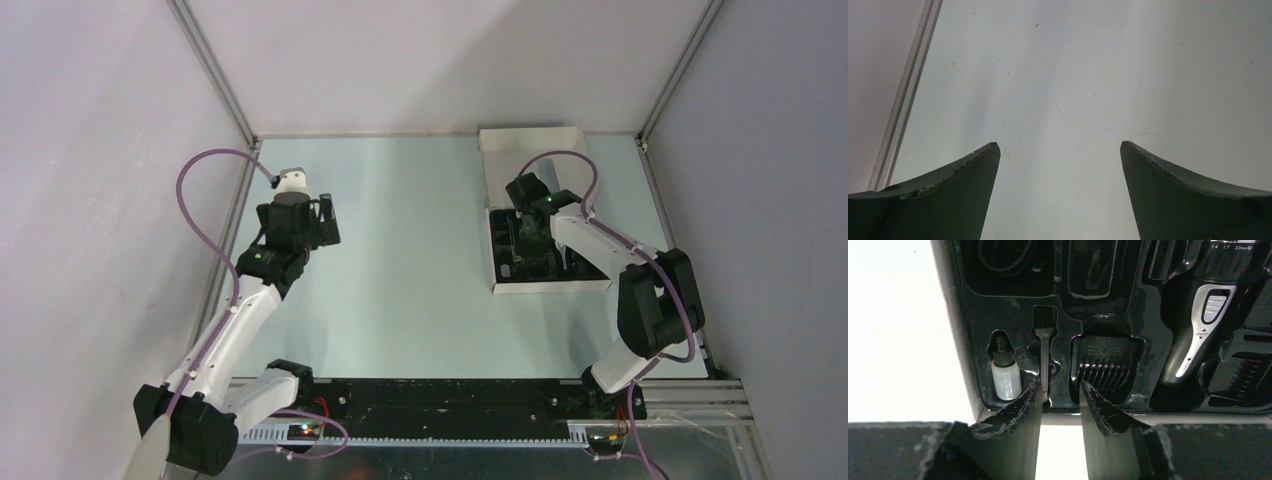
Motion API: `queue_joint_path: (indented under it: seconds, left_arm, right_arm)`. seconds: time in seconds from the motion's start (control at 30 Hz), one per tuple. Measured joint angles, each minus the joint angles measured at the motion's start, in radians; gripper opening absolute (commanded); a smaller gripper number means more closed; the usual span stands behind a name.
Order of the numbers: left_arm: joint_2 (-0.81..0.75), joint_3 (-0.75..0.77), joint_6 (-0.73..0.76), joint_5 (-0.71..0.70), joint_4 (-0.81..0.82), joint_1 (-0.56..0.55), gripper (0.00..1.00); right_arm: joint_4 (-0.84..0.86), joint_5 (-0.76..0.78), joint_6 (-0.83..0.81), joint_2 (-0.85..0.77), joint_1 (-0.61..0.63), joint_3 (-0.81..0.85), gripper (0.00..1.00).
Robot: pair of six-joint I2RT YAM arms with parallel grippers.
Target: Sort the hair-cutting tools
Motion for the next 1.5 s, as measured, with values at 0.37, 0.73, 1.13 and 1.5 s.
queue_joint_path:
  seconds: [0.37, 0.73, 1.13, 1.5]
  left_arm:
    - [0.000, 0.000, 0.000, 0.000, 0.000, 0.000, 0.97]
    - [0.000, 0.000, 0.000, 0.000, 0.000, 0.000, 0.98]
    - [0.000, 0.000, 0.000, 0.000, 0.000, 0.000, 0.97]
    - [0.000, 0.000, 0.000, 0.000, 0.000, 0.000, 0.98]
  right_arm:
    - [0.001, 0.021, -0.004, 0.057, 0.003, 0.000, 0.38]
    - [0.004, 0.074, -0.004, 0.072, 0.033, 0.000, 0.39]
    - [0.002, 0.108, -0.012, 0.053, 0.048, 0.000, 0.51]
    - [0.018, 0.077, -0.008, -0.159, -0.112, 0.011, 0.81]
